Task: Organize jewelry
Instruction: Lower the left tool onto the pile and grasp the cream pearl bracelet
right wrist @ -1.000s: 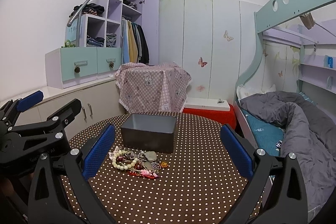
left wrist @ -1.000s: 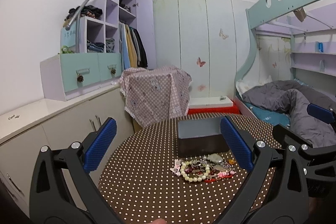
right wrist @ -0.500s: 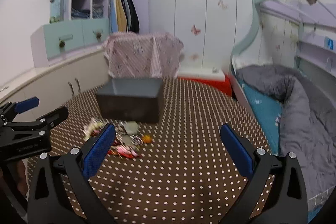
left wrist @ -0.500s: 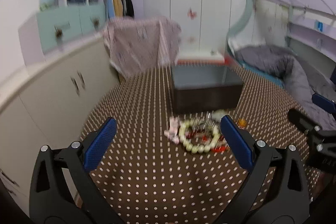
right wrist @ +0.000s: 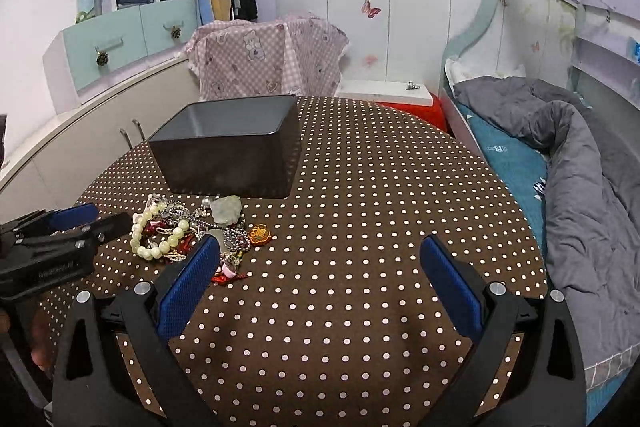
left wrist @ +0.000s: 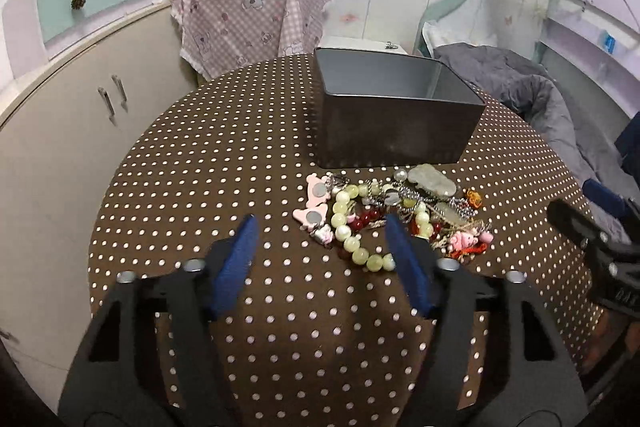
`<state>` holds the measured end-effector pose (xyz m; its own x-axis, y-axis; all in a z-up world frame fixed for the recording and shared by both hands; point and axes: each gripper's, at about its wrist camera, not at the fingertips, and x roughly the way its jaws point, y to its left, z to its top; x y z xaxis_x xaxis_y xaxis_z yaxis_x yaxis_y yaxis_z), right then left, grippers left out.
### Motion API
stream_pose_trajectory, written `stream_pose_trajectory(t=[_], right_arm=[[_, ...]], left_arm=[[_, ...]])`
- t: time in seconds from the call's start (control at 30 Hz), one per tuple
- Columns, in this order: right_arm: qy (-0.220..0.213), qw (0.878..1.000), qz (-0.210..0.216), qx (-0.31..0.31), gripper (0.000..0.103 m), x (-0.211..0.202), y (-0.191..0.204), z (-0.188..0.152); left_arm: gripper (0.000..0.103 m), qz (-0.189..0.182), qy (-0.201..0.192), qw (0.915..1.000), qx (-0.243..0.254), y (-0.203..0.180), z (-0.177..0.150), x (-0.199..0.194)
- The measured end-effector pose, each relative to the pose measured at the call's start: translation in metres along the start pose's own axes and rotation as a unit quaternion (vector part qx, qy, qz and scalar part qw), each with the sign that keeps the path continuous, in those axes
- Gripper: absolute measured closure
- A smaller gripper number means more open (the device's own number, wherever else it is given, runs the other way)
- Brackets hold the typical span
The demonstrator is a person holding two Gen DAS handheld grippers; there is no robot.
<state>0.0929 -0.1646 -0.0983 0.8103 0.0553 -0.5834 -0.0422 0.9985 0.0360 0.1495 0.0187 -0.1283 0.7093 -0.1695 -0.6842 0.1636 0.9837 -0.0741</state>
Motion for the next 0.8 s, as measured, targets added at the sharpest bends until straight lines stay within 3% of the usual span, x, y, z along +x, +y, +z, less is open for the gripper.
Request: stream_pose_trajectory(t=[0.13,0.3,0.37,0.47,0.63,0.8], right_arm=[[0.011,1.000,0.003,-0.001,0.007,0.005,0.001,0.002],[0.010,1.000,0.004,0.003,0.007,0.006,0.000,0.002],[0.011,1.000,0.004,0.001,0.007,0.006,0.000,0.002],[0.011,1.000,0.002,-0.001,0.007,0.007,0.001,0.003],[0.006,1.000,-0.004,-0.004,0.007,0.004,0.002,0.003],[0.006,1.000,0.002,-0.012,0.007,0.002,0.009,0.002]], left_arm=[[0.067,-0.002,0.031,0.9995,0.005,-0.005,0.005,0.014],[0.071,0.000,0.051,0.9987,0.008,-0.010,0.006,0.022],[0.086,-0.004,0.056,0.9984,0.006,-0.010,0.006,0.025],[0.093,-0.007,0.053,0.9985,-0.004,-0.010,0.003,0.023],[0.094,-0.045,0.018,0.9986,-0.018,-0.003,0.006,0.002],[0.094,-0.054,-0.022,0.9981,-0.022,0.003,0.011,-0.030]])
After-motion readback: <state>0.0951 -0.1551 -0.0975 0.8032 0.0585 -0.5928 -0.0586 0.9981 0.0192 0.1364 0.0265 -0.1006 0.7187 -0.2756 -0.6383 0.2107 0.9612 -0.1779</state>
